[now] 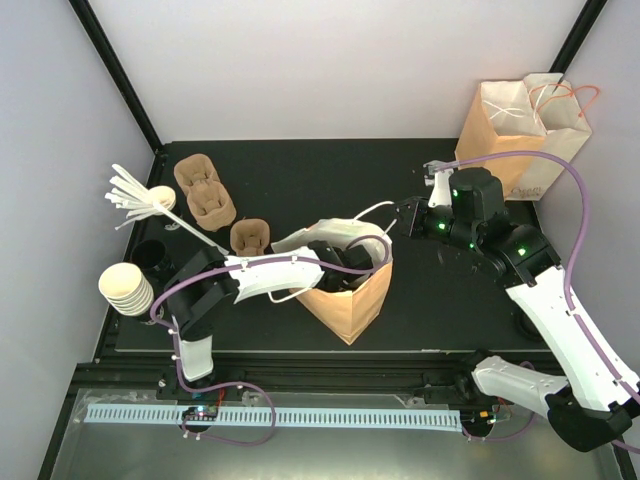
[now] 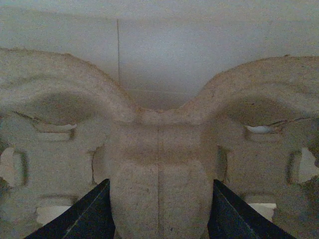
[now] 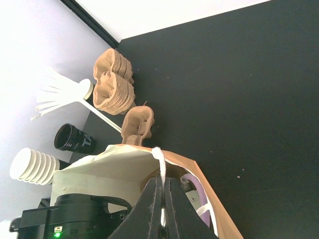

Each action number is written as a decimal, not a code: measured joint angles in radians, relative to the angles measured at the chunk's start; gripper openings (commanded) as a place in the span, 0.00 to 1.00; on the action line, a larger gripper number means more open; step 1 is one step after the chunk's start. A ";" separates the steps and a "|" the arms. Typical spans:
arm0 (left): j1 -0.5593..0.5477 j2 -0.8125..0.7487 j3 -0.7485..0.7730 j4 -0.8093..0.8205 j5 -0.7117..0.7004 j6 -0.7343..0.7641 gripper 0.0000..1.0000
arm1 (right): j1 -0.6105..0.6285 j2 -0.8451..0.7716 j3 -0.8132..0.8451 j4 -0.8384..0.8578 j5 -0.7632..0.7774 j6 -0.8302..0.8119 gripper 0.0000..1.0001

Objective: Pack the takeout coffee

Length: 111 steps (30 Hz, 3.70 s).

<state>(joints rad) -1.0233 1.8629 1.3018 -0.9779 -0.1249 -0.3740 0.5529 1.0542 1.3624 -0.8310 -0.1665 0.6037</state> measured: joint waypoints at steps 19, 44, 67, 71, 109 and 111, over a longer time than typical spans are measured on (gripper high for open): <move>0.002 0.029 -0.016 0.057 0.076 -0.063 0.53 | 0.000 -0.003 -0.006 0.016 0.000 -0.024 0.01; 0.015 0.014 0.051 0.015 0.083 -0.075 0.53 | -0.004 -0.101 -0.038 0.045 0.021 -0.082 0.01; 0.016 0.049 -0.014 0.105 0.105 -0.067 0.52 | -0.004 -0.119 -0.065 0.013 0.024 -0.099 0.01; 0.020 0.057 -0.012 0.108 0.115 -0.064 0.52 | -0.004 -0.114 -0.065 0.013 0.025 -0.102 0.01; 0.014 -0.047 0.179 -0.057 0.111 -0.108 0.99 | -0.004 -0.114 -0.085 0.061 0.062 -0.084 0.01; 0.014 -0.080 0.222 -0.097 0.111 -0.101 0.99 | -0.004 -0.114 -0.085 0.061 0.064 -0.086 0.01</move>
<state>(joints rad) -1.0096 1.7824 1.5242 -1.0744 -0.0139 -0.4755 0.5491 0.9405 1.2778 -0.7700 -0.1024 0.5179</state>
